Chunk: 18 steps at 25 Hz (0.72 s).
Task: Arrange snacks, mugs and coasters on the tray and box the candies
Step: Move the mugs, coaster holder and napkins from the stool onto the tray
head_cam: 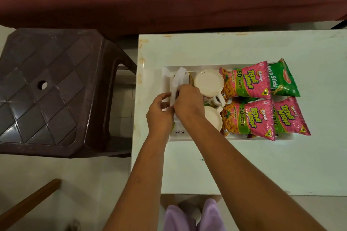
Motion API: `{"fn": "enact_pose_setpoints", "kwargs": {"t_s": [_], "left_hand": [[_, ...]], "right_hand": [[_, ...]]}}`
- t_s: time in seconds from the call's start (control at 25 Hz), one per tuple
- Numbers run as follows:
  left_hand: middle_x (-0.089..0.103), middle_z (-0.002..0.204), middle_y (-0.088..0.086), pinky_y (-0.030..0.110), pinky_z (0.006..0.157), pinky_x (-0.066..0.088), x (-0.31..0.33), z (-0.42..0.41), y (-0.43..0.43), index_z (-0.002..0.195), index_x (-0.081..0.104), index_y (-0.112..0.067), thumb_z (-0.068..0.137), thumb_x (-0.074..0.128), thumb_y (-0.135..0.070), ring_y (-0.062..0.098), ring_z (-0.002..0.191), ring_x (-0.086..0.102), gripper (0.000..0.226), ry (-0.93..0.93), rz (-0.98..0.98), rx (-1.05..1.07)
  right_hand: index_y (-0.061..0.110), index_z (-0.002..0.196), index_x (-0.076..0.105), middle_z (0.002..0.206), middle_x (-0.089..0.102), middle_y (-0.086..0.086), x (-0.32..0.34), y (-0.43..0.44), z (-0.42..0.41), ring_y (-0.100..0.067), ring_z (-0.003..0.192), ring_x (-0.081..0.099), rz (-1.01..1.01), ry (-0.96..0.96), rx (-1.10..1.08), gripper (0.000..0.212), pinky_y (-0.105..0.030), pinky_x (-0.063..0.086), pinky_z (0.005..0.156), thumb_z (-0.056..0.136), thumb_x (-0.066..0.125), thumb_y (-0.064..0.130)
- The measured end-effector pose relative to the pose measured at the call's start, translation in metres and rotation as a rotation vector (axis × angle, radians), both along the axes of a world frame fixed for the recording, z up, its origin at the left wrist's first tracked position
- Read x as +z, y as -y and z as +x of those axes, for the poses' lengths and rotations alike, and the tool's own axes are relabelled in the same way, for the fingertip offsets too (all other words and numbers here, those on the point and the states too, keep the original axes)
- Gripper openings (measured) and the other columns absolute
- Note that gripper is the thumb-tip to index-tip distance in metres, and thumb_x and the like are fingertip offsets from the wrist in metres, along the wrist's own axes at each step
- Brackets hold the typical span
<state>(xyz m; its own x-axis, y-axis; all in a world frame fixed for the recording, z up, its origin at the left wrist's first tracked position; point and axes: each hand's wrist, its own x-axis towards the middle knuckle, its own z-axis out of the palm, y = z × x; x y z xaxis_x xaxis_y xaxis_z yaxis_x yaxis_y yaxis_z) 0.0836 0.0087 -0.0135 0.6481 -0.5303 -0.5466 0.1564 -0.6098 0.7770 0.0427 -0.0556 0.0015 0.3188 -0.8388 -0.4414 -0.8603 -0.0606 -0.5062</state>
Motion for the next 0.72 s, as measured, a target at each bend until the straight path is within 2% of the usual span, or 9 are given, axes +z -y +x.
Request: {"fn": "enact_pose_setpoints", "kwargs": {"t_s": [0.16,0.24,0.36,0.44,0.52,0.56,0.6,0.64,0.72], "left_hand": [[0.061,0.122,0.005,0.045,0.096,0.051,-0.003,-0.001,-0.001,0.122,0.056,-0.022,0.092,0.052,-0.022,0.023,0.103,0.059,0.030,0.020,-0.041,0.037],[0.060,0.124,0.006,0.040,0.096,0.051,-0.002,-0.001,-0.002,0.125,0.053,-0.023,0.091,0.056,-0.019,0.019,0.100,0.057,0.035,0.086,-0.035,-0.005],[0.056,0.130,0.005,0.035,0.096,0.049,0.006,-0.002,-0.004,0.131,0.047,-0.024,0.089,0.059,-0.021,0.018,0.107,0.055,0.043,0.214,-0.110,-0.060],[0.054,0.132,0.005,0.032,0.100,0.044,0.012,-0.004,-0.003,0.130,0.050,-0.022,0.090,0.059,-0.020,0.018,0.116,0.052,0.041,0.449,-0.178,-0.139],[0.058,0.128,0.000,0.024,0.100,0.042,0.019,-0.006,0.001,0.126,0.056,-0.020,0.092,0.054,-0.015,0.013,0.114,0.054,0.034,0.548,-0.219,-0.267],[0.060,0.122,-0.007,0.014,0.096,0.042,0.023,-0.007,0.004,0.125,0.057,-0.021,0.095,0.050,-0.015,0.007,0.108,0.056,0.032,0.472,-0.216,-0.304],[0.060,0.113,-0.015,0.003,0.085,0.043,0.027,-0.007,0.007,0.124,0.058,-0.023,0.097,0.045,-0.016,-0.001,0.097,0.057,0.031,0.318,-0.189,-0.300],[0.060,0.104,-0.020,0.000,0.073,0.044,0.033,-0.007,0.010,0.120,0.060,-0.028,0.099,0.041,-0.020,-0.006,0.087,0.058,0.029,0.111,-0.157,-0.253],[0.064,0.092,-0.021,0.009,0.066,0.049,0.041,-0.006,0.013,0.100,0.062,-0.037,0.099,0.037,-0.036,-0.007,0.082,0.062,0.025,-0.289,-0.112,-0.128]], "right_hand": [[0.008,0.119,0.040,0.099,0.062,-0.016,0.002,-0.004,0.005,-0.032,0.091,0.061,-0.084,0.033,0.067,0.030,-0.035,0.042,0.065,0.090,0.043,0.002],[0.009,0.121,0.036,0.101,0.061,-0.018,0.006,0.001,0.004,-0.035,0.090,0.061,-0.101,0.079,0.010,0.036,-0.035,0.041,0.064,0.087,0.047,0.001],[0.012,0.110,0.044,0.088,0.062,-0.013,0.013,0.003,-0.004,-0.032,0.078,0.061,-0.123,0.172,-0.141,0.031,-0.030,0.041,0.060,0.082,0.054,0.003],[0.015,0.101,0.049,0.078,0.059,-0.006,0.015,0.000,-0.011,-0.025,0.070,0.059,-0.106,0.225,-0.222,0.021,-0.026,0.038,0.055,0.081,0.054,0.007],[0.015,0.103,0.058,0.082,0.063,-0.005,0.013,-0.004,-0.015,-0.023,0.073,0.060,-0.089,0.267,-0.240,0.020,-0.024,0.039,0.057,0.085,0.051,0.010],[0.015,0.107,0.061,0.090,0.066,-0.007,0.012,-0.004,-0.016,-0.023,0.080,0.062,-0.088,0.276,-0.236,0.024,-0.024,0.042,0.062,0.088,0.048,0.011],[0.016,0.111,0.064,0.099,0.067,-0.009,0.010,-0.003,-0.016,-0.022,0.087,0.064,-0.089,0.279,-0.236,0.027,-0.023,0.044,0.067,0.091,0.046,0.012],[0.016,0.114,0.064,0.107,0.066,-0.010,0.009,-0.002,-0.016,-0.022,0.092,0.064,-0.085,0.279,-0.239,0.029,-0.021,0.044,0.071,0.093,0.044,0.014],[0.018,0.116,0.065,0.113,0.064,-0.010,0.005,0.000,-0.016,-0.021,0.095,0.064,-0.057,0.277,-0.236,0.031,-0.020,0.045,0.072,0.094,0.044,0.016]]}}
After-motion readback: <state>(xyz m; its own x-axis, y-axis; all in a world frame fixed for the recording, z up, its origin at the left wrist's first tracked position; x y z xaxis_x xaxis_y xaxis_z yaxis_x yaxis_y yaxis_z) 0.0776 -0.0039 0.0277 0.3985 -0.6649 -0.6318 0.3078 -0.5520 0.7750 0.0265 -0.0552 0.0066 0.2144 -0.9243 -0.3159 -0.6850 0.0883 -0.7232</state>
